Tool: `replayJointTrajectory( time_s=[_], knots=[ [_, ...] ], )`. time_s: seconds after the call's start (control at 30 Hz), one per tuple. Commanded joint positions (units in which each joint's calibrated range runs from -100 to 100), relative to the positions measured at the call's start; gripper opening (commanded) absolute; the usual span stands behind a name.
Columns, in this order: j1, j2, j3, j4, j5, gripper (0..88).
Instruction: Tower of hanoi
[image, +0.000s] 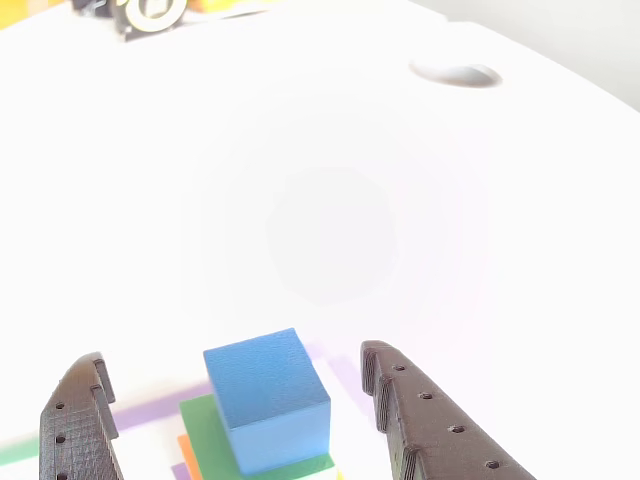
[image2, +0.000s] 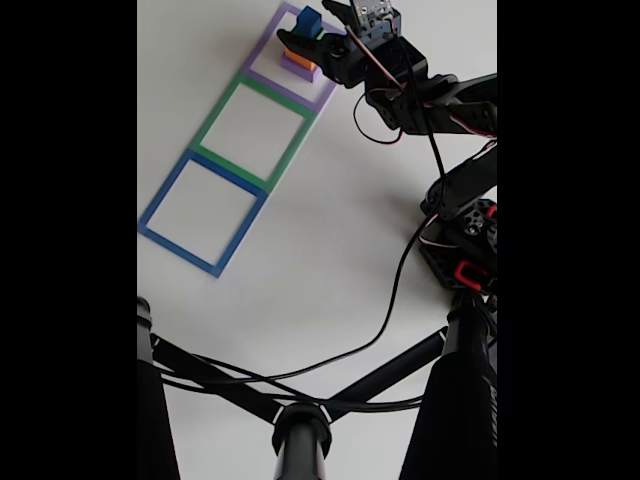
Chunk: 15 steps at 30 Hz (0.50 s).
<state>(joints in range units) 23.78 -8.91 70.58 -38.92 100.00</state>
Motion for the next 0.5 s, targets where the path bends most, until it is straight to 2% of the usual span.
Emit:
replayJointTrajectory(
  time_s=[0.0, 0.47],
  knots=[
    [-1.16, -0.34, -1.95, -1.80, 0.00, 26.2],
    [-0.87, -0.50, -0.49, -1.80, 0.00, 18.7]
  ],
)
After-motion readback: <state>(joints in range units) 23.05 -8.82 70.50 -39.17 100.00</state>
